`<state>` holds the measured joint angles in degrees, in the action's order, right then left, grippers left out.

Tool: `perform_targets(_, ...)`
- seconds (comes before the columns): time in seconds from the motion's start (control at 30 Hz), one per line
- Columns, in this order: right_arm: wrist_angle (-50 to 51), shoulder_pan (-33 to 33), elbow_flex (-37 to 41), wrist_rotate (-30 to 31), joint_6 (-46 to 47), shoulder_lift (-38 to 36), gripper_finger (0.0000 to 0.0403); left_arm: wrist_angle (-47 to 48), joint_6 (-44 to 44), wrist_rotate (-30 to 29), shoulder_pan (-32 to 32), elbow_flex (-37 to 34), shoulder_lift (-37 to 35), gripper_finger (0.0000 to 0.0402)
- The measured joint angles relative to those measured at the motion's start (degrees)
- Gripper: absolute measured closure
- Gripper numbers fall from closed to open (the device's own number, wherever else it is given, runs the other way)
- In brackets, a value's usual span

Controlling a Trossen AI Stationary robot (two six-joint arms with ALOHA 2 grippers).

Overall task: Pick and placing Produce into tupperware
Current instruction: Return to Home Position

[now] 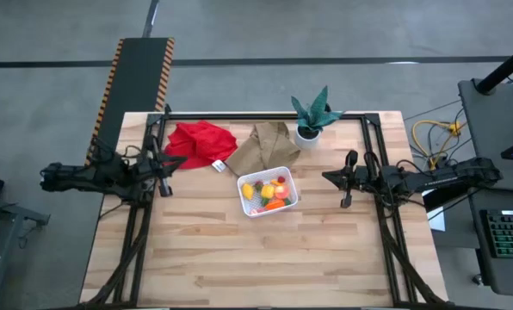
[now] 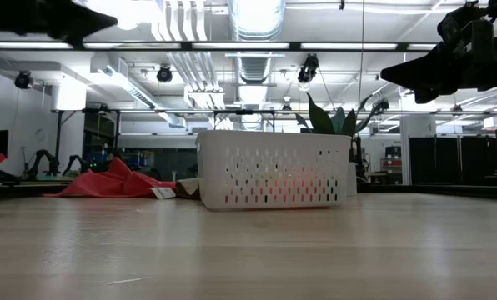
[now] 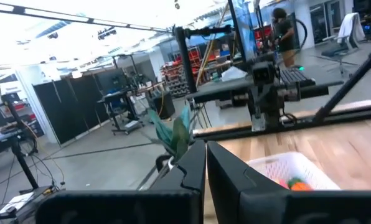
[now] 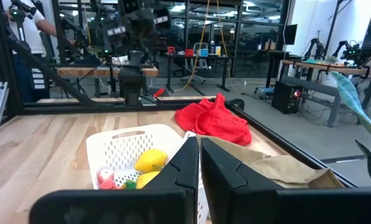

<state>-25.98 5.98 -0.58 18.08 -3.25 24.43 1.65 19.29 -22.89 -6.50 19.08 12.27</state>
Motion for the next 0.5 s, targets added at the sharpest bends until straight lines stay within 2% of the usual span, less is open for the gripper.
perform_targets(0.2,0.0,0.0,0.0,0.0,0.0,0.0,0.0394,0.7,-2.0,0.4,0.0,-6.5,-11.0,0.0400)
perform_targets(0.5,0.1,0.0,0.0,0.0,0.0,0.0,0.0394,3.3,-8.5,2.9,0.0,-9.5,-9.6,0.0401)
